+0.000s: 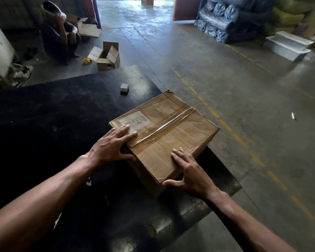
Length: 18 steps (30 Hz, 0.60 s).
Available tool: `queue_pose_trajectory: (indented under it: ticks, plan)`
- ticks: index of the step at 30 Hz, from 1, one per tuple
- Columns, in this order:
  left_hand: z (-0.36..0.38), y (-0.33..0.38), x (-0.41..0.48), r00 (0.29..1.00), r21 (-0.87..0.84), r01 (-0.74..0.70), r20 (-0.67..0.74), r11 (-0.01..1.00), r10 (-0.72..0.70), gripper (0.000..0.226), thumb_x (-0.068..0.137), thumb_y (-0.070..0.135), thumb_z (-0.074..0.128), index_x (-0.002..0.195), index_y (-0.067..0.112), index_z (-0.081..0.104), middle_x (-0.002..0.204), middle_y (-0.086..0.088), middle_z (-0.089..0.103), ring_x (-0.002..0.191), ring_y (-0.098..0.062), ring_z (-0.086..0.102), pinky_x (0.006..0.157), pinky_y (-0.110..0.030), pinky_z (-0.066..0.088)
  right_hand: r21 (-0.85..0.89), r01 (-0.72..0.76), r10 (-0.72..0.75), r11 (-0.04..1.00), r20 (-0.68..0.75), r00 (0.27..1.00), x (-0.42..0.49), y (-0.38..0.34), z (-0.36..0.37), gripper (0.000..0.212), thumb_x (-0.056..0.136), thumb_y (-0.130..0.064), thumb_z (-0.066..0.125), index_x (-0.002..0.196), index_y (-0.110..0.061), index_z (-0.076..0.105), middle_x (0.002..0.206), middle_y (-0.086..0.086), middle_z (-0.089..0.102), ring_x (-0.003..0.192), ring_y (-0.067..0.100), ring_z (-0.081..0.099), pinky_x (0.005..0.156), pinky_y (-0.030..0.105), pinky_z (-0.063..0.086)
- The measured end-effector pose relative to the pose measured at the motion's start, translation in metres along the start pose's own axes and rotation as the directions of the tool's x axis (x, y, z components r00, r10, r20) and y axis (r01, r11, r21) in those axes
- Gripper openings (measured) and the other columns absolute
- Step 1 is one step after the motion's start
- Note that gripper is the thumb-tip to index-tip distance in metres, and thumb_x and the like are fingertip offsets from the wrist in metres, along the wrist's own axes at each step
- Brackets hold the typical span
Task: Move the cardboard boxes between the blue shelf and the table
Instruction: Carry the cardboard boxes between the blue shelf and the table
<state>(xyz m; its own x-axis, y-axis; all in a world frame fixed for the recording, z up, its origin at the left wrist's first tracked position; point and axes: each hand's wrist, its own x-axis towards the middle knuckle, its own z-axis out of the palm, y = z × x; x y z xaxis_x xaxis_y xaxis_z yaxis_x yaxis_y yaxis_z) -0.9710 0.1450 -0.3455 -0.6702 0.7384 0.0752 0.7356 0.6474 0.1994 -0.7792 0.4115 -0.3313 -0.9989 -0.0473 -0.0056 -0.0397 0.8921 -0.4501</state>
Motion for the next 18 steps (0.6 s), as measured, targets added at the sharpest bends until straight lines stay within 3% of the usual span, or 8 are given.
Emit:
queue_pose_trajectory:
  ticks: [6,10,13,15,18]
  plan:
    - [0.022,0.032,-0.022,0.984,0.014,0.126,-0.130,0.992,-0.123,0.101,0.067,0.093,0.038,0.146,0.029,0.046,0.154,-0.006,0.040,0.143,-0.021,0.035,0.120,-0.044,0.022,-0.015,-0.012,0.011,1.000,-0.055,0.998,-0.004,-0.014,0.018,0.113,0.071,-0.079,0.057,0.155,-0.011,0.024,0.163,-0.002,0.016,0.152,0.012,-0.001,0.121,0.026,-0.002]
    - [0.028,0.069,-0.039,0.939,0.089,0.225,-0.287,0.970,-0.191,0.090,0.070,0.089,0.044,0.130,0.025,0.062,0.131,-0.008,0.059,0.117,-0.029,0.054,0.105,-0.045,0.036,-0.026,-0.057,0.056,0.998,-0.059,0.997,0.001,-0.001,0.006,0.097,0.081,-0.056,0.070,0.155,-0.013,0.024,0.163,0.000,0.018,0.151,0.014,0.003,0.123,0.028,0.001]
    - [0.019,0.057,-0.044,0.914,-0.001,0.180,-0.371,0.984,-0.168,0.079,0.076,0.086,0.040,0.119,0.026,0.069,0.118,-0.001,0.063,0.110,-0.026,0.056,0.102,-0.042,0.039,-0.036,-0.090,0.087,0.995,-0.056,0.995,0.003,0.010,-0.002,0.100,0.078,-0.053,0.075,0.155,-0.015,0.023,0.164,0.001,0.016,0.151,0.016,0.003,0.122,0.028,0.002]
    - [0.011,0.037,-0.043,0.929,-0.111,0.225,-0.274,0.968,-0.248,0.083,0.074,0.089,0.039,0.128,0.031,0.063,0.139,-0.004,0.053,0.129,-0.029,0.048,0.110,-0.043,0.036,-0.027,-0.129,0.127,0.991,-0.072,0.989,0.005,0.016,-0.003,0.102,0.076,-0.054,0.076,0.155,-0.017,0.022,0.164,0.001,0.013,0.152,0.017,0.002,0.120,0.027,0.002]
    - [0.007,0.023,-0.043,0.922,-0.339,0.371,0.028,0.864,-0.385,0.096,0.065,0.087,0.052,0.149,0.044,0.033,0.165,0.004,0.006,0.148,-0.022,0.024,0.115,-0.047,0.034,0.015,-0.210,0.210,0.978,-0.103,0.972,0.007,0.017,-0.004,0.105,0.075,-0.050,0.078,0.156,-0.016,0.020,0.165,0.005,0.008,0.152,0.021,0.005,0.120,0.032,0.010]
